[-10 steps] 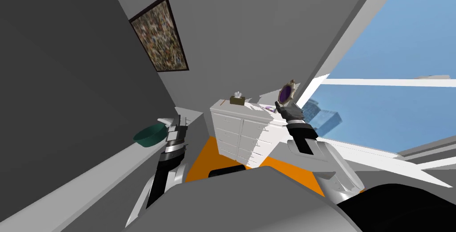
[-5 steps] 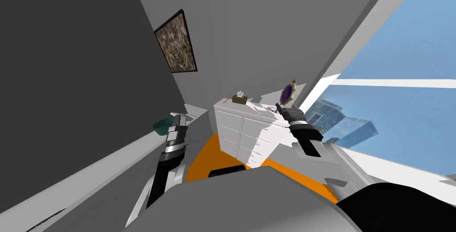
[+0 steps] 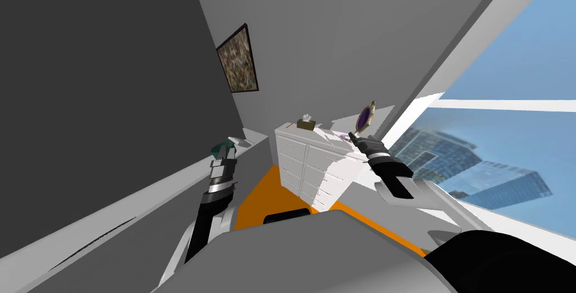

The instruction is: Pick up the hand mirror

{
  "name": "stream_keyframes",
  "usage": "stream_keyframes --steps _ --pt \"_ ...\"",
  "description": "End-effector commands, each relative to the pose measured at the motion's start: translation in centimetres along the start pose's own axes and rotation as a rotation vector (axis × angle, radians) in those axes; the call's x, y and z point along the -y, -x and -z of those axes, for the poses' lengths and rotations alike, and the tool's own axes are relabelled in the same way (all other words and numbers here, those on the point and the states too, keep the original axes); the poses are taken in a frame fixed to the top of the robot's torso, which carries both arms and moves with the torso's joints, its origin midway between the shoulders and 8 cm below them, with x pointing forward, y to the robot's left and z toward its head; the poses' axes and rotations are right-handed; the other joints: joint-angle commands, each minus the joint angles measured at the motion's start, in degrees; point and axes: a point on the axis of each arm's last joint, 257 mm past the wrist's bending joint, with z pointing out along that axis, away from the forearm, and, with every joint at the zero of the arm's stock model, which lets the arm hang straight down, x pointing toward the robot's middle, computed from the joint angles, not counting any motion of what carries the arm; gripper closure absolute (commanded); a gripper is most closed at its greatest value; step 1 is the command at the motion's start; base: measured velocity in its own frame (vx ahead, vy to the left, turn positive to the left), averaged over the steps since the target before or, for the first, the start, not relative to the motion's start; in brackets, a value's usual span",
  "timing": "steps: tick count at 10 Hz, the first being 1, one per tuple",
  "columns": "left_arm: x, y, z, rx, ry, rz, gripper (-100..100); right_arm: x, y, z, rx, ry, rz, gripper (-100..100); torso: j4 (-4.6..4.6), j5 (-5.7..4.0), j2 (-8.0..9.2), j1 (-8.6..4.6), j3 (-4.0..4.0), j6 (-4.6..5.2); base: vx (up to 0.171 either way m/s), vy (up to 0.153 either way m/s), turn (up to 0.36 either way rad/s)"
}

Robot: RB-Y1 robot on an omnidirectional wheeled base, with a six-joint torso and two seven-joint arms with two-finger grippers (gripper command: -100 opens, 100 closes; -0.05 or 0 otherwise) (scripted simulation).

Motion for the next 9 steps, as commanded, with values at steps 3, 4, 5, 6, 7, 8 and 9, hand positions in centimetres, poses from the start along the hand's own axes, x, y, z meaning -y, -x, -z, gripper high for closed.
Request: stream_keyframes --steps 3,4,5,6,7,8,9 --pt "0.0 0.0 0.0 0.0 0.0 0.0 0 1.2 -1.2 0.2 -0.086 -0.028 -0.008 -100 -0.03 0.0 -0.1 0.02 -0.06 0.0 -0.07 -0.03 0.164" --pt "0.0 0.0 0.0 0.0 0.0 0.0 0 1.6 -1.5 0.2 -0.109 -0.039 -0.005 -100 -0.04 0.0 -0.16 0.02 -0.09 0.01 -0.042 -0.019 0.107" --pt "0.0 0.0 0.0 0.0 0.0 0.0 0 2.1 -1.8 0.1 -0.13 -0.05 -0.001 -100 -0.05 0.01 -0.22 0.04 -0.13 0.01 -0.031 -0.009 0.082" --pt "0.0 0.0 0.0 0.0 0.0 0.0 0 2.6 -2.0 0.1 -0.151 -0.066 0.003 -100 -0.06 0.01 -0.28 0.09 -0.16 0.01 -0.017 -0.001 0.075" --pt "0.0 0.0 0.0 0.0 0.0 0.0 0 3.0 -2.2 0.1 -0.17 -0.078 0.009 -100 -0.08 0.02 -0.33 0.11 -0.19 0.02 -0.003 0.004 0.065" --pt "0.0 0.0 0.0 0.0 0.0 0.0 0 3.4 -2.3 0.0 -0.188 -0.091 0.017 -100 -0.09 0.03 -0.39 0.14 -0.23 0.01 0.011 0.007 0.034" --pt "0.0 0.0 0.0 0.0 0.0 0.0 0 3.5 -2.2 0.0 -0.19 -0.095 0.024 -100 -0.1 0.03 -0.45 0.15 -0.26 0.02 0.015 0.002 0.0"
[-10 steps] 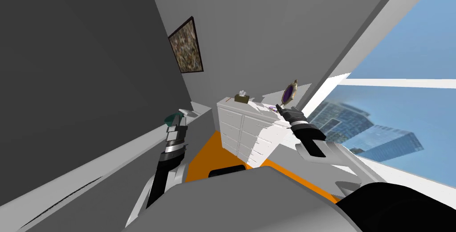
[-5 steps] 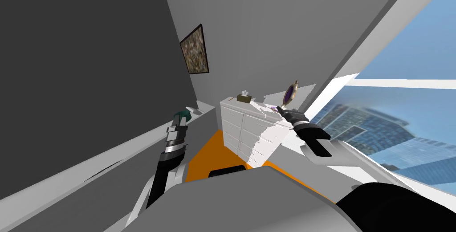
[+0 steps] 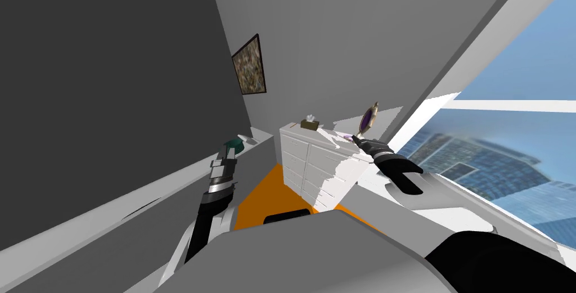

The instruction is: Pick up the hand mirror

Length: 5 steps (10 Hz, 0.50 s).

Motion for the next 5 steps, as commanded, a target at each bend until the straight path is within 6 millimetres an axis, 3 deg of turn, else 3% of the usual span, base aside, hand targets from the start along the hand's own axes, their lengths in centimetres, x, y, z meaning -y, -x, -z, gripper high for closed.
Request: stream_keyframes --steps 1,5 --pt "0.0 0.0 0.0 0.0 0.0 0.0 0 0.6 -0.1 -0.3 -0.021 -0.022 0.015 -100 0.0 0.0 0.0 0.0 0.0 0.0 0.017 0.0 0.002" --pt "0.0 0.0 0.0 0.0 0.0 0.0 0 1.7 0.2 -0.6 -0.061 -0.07 0.048 -100 -0.02 0.0 -0.08 0.0 -0.05 0.0 0.032 0.002 -0.013"
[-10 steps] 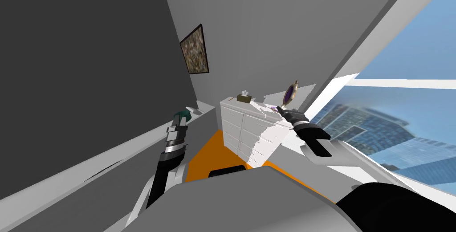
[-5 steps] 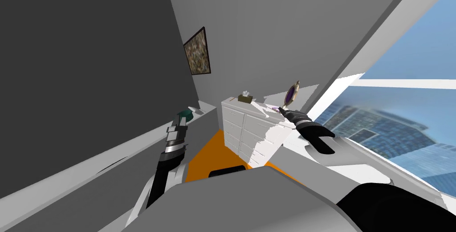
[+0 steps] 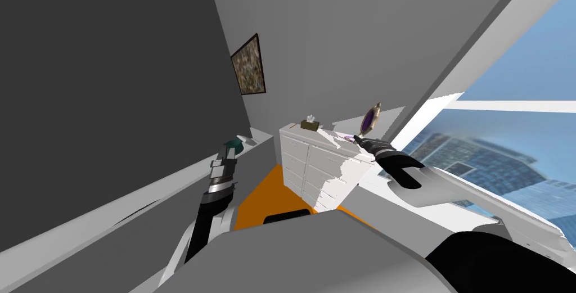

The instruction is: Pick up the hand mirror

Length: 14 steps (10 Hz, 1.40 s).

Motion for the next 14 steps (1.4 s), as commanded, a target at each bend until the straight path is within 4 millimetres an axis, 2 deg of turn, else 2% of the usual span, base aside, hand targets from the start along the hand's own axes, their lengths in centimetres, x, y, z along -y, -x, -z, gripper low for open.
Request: stream_keyframes --steps 1,5,8,10,14 --pt "0.0 0.0 0.0 0.0 0.0 0.0 0 0.5 0.3 -0.2 -0.017 -0.023 0.016 -100 0.0 0.0 0.0 0.0 0.0 0.0 0.043 0.01 -0.042" --pt "0.0 0.0 0.0 0.0 0.0 0.0 0 0.9 0.9 -0.3 -0.042 -0.063 0.047 -100 0.0 0.0 -0.02 0.02 -0.01 0.01 0.042 0.006 -0.047" --pt "0.0 0.0 0.0 0.0 0.0 0.0 0 0.3 1.7 -0.2 -0.056 -0.077 0.072 -100 -0.01 0.01 -0.08 0.01 -0.04 -0.01 0.048 -0.002 -0.069" --pt "0.0 0.0 0.0 0.0 0.0 0.0 0 -0.6 2.2 0.2 -0.061 -0.074 0.085 -100 0.0 0.0 -0.04 -0.05 -0.02 -0.01 0.03 -0.021 -0.081" --pt "0.0 0.0 0.0 0.0 0.0 0.0 0 -3.9 3.1 1.7 -0.06 -0.019 0.095 -100 0.04 -0.01 0.12 -0.11 0.07 -0.01 0.005 -0.031 -0.061"
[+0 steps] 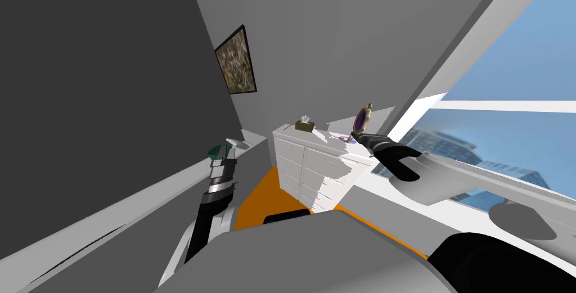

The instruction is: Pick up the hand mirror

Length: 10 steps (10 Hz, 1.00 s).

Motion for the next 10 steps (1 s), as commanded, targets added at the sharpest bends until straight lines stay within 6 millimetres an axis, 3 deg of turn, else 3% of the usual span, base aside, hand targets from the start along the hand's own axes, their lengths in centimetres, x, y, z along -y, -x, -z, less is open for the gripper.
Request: stream_keyframes --steps 1,2,3,4,5,6,10 --pt "0.0 0.0 0.0 0.0 0.0 0.0 0 0.0 0.0 0.0 0.0 0.0 0.0 -100 0.0 0.0 0.0 0.0 0.0 0.0 -0.001 -0.013 -0.005" --pt "0.0 0.0 0.0 0.0 0.0 0.0 0 -0.1 0.1 0.1 0.001 0.002 0.0 0 0.0 0.0 0.0 0.05 0.0 -0.01 0.0 0.0 0.0" --pt "0.0 0.0 0.0 0.0 0.0 0.0 0 -0.3 1.3 0.2 0.02 0.001 -0.001 -100 0.0 0.01 -0.01 0.08 -0.01 -0.01 -0.01 -0.013 -0.008" --pt "0.0 0.0 0.0 0.0 0.0 0.0 0 -0.5 2.0 0.3 0.032 0.001 -0.001 -100 0.01 0.04 0.02 0.08 0.01 -0.01 -0.013 -0.022 -0.005" --pt "0.0 0.0 0.0 0.0 0.0 0.0 0 -0.4 1.5 0.4 0.022 0.002 0.001 -100 0.03 0.05 0.04 0.06 0.04 -0.01 -0.004 -0.011 0.001" --pt "0.0 0.0 0.0 0.0 0.0 0.0 0 -0.4 1.6 0.4 0.024 0.001 -0.001 100 0.03 0.04 0.04 0.09 0.03 -0.01 0.0 -0.001 0.012" --pt "0.0 0.0 0.0 0.0 0.0 0.0 0 -0.4 1.5 0.4 0.023 0.0 0.0 100 0.03 0.05 0.03 0.11 0.03 -0.03 0.0 0.0 -0.005"
